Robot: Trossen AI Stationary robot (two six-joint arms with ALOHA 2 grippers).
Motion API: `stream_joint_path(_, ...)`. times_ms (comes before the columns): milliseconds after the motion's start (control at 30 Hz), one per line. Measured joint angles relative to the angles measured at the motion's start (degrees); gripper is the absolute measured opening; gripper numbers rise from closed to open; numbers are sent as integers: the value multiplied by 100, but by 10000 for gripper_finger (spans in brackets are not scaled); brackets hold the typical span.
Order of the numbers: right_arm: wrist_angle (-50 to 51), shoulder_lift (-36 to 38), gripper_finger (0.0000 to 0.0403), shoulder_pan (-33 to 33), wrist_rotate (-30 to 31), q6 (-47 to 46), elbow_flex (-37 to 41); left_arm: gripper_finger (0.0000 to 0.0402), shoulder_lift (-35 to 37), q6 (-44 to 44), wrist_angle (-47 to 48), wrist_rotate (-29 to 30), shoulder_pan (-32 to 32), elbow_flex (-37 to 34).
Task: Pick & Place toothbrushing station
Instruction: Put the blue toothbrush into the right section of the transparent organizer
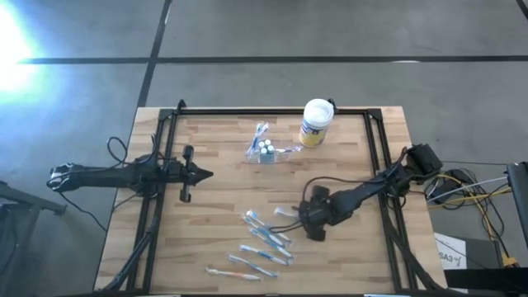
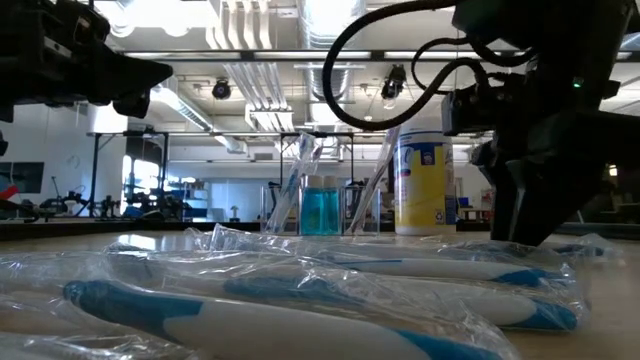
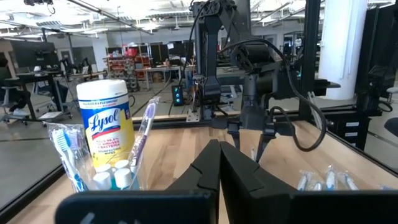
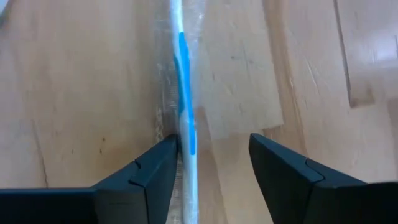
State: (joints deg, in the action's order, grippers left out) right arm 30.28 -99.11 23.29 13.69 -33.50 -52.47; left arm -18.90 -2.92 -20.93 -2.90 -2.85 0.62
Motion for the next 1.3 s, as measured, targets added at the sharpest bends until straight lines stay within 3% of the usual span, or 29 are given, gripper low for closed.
stream_joint_path(233,-48,-2,188,-13,2,530,-345,20,0,-2,50,-2,0,0)
stream_joint_path(500,-118,-47,187,-28,-18,670,-571,8,0,9,50,-1,-1,0)
stream_joint_path(900,-87,-800,178,-301,-455,560,-771,20,-24,19,92,0,0,0)
stream_joint_path(1033,-70,-695,136,-328,-502,562,-770,18,-43,22,99,-2,-1,0)
stream_joint_path(1200,84,-260,30,-344,-542,717,-663,10,-50,42,105,-2,-2,0)
stream_joint_path(1300,224,140,18,-347,-503,709,-592,7,-59,46,124,-4,-2,0)
